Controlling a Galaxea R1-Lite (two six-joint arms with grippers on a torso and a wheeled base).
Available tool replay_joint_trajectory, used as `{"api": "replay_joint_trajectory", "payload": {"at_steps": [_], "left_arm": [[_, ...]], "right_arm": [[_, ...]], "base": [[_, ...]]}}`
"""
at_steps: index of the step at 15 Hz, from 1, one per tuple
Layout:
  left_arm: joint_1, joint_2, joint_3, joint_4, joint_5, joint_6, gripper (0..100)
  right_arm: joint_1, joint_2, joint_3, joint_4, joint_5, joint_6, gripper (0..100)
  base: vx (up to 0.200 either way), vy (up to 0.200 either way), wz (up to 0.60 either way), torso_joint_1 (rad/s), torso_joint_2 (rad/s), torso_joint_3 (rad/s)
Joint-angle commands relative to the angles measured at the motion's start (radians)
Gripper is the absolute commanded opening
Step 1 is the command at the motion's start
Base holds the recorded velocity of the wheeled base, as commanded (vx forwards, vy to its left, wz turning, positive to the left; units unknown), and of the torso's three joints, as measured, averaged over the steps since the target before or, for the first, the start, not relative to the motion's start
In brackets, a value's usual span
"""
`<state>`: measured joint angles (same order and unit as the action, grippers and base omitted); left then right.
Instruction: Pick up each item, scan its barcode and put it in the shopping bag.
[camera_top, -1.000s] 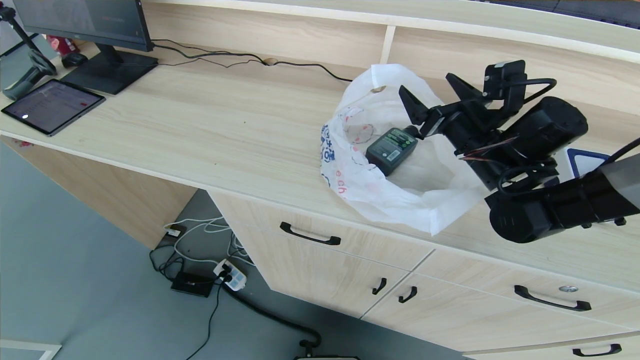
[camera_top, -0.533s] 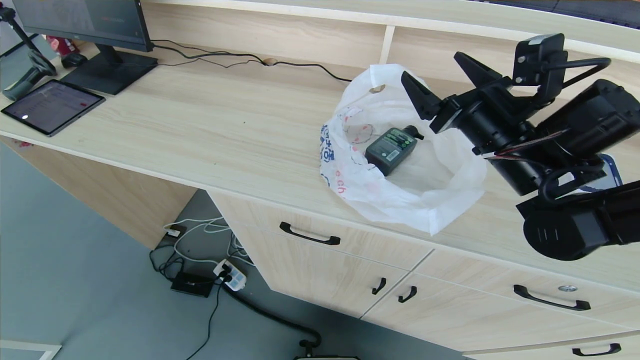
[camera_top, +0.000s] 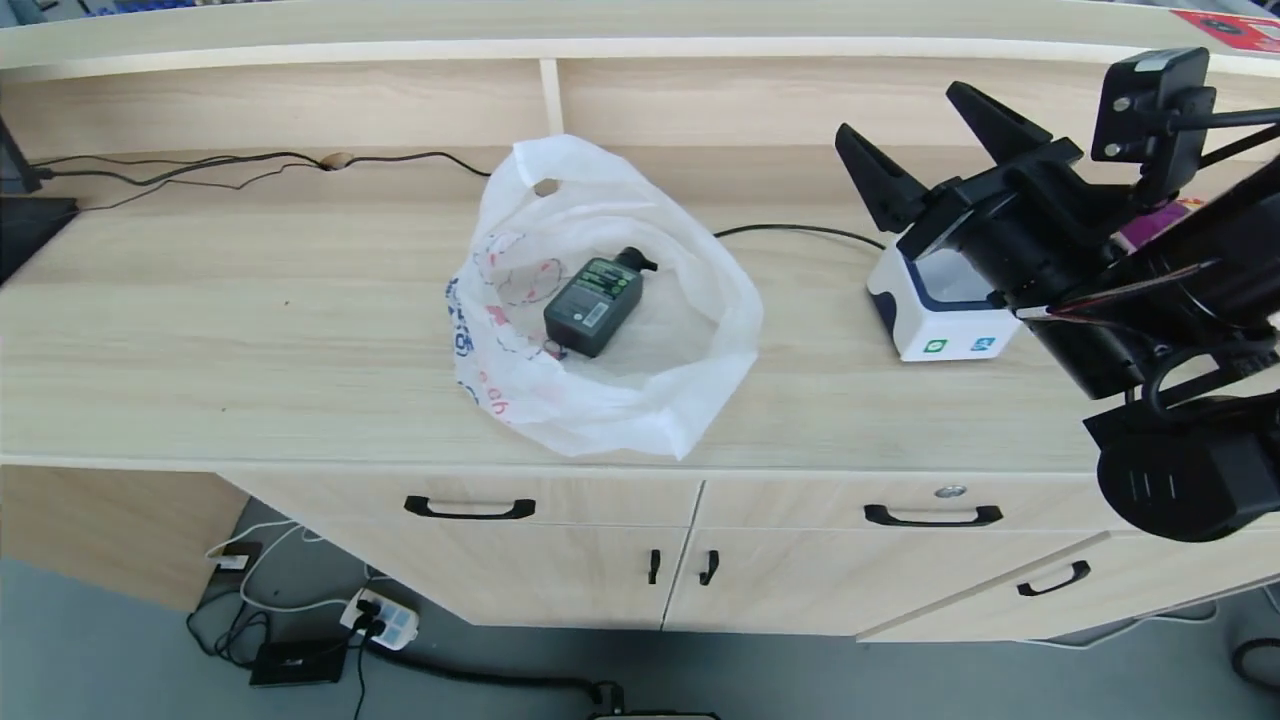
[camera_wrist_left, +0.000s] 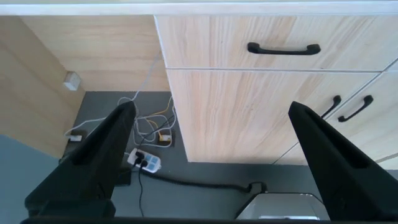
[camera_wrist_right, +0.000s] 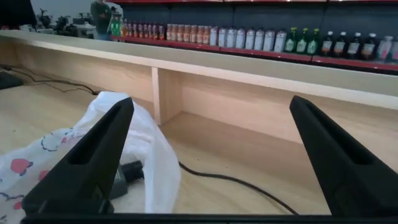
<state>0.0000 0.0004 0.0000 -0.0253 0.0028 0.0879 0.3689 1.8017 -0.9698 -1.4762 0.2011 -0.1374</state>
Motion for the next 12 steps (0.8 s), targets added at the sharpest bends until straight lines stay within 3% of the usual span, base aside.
{"api": "replay_joint_trajectory", "payload": {"at_steps": [1, 3, 6, 9, 12], "left_arm": [[-0.002, 0.0, 0.0, -0.001, 0.0, 0.0, 100], [-0.002, 0.0, 0.0, -0.001, 0.0, 0.0, 100], [0.0, 0.0, 0.0, -0.001, 0.0, -0.004, 100], [-0.002, 0.0, 0.0, 0.002, 0.0, -0.004, 100], [0.0, 0.0, 0.0, 0.022, 0.003, -0.016, 100]], "right_arm": [[0.007, -0.024, 0.02, 0.002, -0.026, 0.004, 100], [0.028, -0.05, 0.056, -0.001, -0.124, 0.044, 100], [0.002, -0.079, 0.195, -0.007, -0.129, 0.068, 100], [-0.004, -0.084, 0.23, -0.019, -0.112, 0.087, 100], [-0.038, -0.131, 0.227, 0.045, -0.112, 0.091, 100]], "base": [[0.0, 0.0, 0.0, 0.0, 0.0, 0.0], [0.0, 0.0, 0.0, 0.0, 0.0, 0.0], [0.0, 0.0, 0.0, 0.0, 0.0, 0.0], [0.0, 0.0, 0.0, 0.0, 0.0, 0.0], [0.0, -0.2, 0.0, 0.001, 0.0, 0.002]]}}
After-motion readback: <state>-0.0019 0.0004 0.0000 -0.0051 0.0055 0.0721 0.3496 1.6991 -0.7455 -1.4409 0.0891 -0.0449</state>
